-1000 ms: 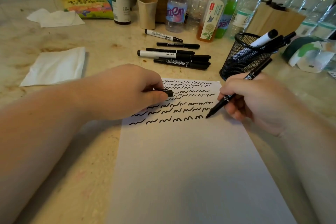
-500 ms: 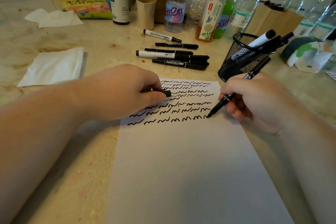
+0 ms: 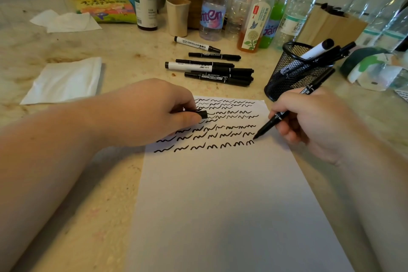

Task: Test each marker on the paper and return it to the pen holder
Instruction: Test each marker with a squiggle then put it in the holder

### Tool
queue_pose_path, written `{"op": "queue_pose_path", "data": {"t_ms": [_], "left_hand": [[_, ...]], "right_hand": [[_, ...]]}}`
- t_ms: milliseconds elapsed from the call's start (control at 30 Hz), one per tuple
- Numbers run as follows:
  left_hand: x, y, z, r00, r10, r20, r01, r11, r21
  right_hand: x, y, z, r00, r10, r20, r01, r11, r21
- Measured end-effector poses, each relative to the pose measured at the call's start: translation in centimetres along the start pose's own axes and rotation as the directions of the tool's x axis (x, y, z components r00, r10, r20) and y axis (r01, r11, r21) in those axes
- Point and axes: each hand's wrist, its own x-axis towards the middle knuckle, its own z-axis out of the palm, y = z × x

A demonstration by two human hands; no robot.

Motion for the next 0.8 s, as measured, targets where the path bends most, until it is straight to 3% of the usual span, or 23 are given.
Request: {"op": "queue_pose_path", "data": {"t_ms": [100, 300, 433, 800], "left_hand": [[-0.1, 0.1, 0.0, 1.000, 0.015, -0.014, -0.014, 1.000, 0.008], [-0.2, 0.4, -0.2, 0.997, 0.067, -0.034, -0.068, 0.997, -0.020], [-0.2, 0.3, -0.2, 0.995, 0.084, -0.047, -0.087, 0.994, -0.071], [-0.3, 0.7, -0.3, 0.990, 0.129, -0.049, -0.134, 0.986, -0.099]], "right_hand": [[0.0, 0.0, -0.1, 0.997, -0.078, -0.007, 0.078, 0.987, 0.141], [-0.4, -0.3, 0.7, 0.959, -0.246, 0.142, 0.184, 0.918, 0.353], [-0.5, -0.3, 1.0, 0.939, -0.275, 0.206, 0.153, 0.873, 0.464], [-0.9, -0.1, 1.5, 0.920, -0.336, 0.205, 0.233, 0.885, 0.403]]}}
